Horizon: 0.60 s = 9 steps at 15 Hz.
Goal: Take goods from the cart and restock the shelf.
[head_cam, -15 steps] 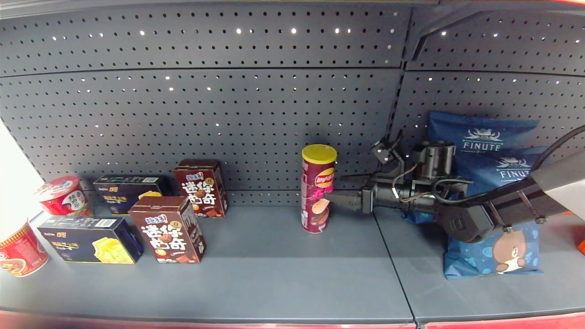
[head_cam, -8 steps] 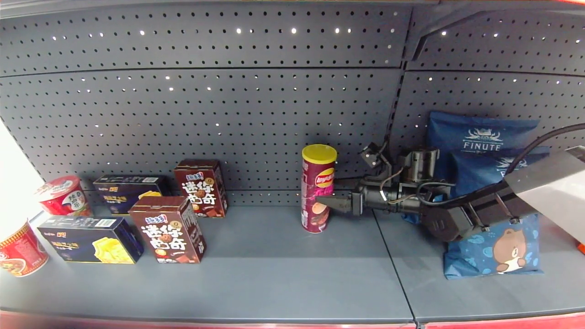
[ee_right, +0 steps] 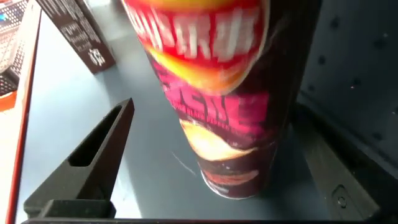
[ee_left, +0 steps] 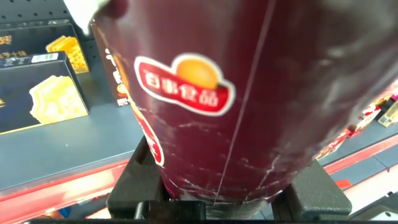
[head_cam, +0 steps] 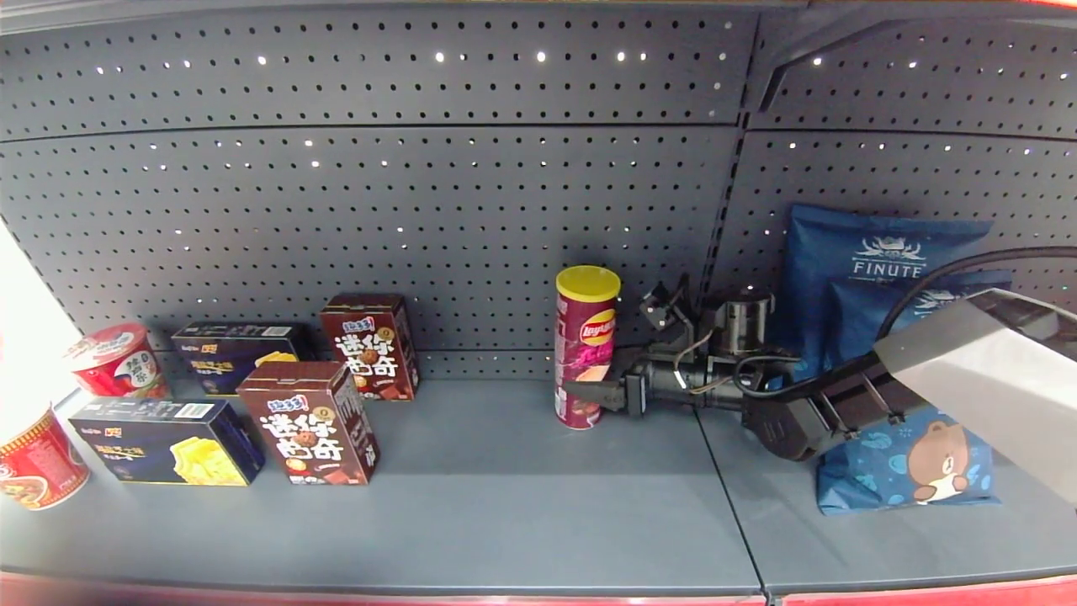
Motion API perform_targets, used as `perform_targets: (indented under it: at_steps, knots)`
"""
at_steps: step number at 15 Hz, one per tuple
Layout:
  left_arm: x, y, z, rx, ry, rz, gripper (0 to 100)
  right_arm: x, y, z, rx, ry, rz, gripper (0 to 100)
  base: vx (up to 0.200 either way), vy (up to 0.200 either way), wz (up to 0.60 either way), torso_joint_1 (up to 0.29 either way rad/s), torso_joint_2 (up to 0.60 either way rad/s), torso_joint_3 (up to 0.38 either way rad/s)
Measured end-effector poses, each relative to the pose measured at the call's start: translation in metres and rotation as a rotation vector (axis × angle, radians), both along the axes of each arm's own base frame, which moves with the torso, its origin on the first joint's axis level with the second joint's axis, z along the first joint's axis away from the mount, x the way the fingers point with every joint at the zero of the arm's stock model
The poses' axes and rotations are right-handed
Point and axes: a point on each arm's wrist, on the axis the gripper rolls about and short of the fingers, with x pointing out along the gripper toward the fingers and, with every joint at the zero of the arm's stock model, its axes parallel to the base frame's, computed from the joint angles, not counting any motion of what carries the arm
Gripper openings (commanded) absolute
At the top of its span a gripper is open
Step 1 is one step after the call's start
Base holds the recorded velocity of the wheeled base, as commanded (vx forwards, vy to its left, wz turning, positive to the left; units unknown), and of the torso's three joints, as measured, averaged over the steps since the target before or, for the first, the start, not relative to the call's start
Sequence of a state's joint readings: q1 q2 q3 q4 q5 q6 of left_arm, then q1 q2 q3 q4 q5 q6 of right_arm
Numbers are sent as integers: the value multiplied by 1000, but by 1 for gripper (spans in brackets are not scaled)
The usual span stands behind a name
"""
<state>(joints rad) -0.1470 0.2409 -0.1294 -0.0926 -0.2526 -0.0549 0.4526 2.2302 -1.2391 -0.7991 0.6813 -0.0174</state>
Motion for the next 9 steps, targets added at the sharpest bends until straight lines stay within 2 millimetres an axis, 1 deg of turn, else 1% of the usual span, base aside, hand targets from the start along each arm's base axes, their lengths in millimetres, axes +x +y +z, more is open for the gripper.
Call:
perform_targets:
  at_steps: [7, 8, 9]
  knots:
    - [0, 0, -1, 1, 1, 3, 0, 9, 9, -15, -1, 8, 22, 100, 0, 0, 0, 0, 0, 0]
    - [0, 0, -1, 1, 3, 3, 0, 10, 10, -16, 3, 3, 28, 0, 0, 0, 0, 0, 0, 0]
    - [0, 0, -1, 1, 4, 4, 0, 10, 11, -17, 2, 6, 26, 0, 0, 0, 0, 0, 0, 0]
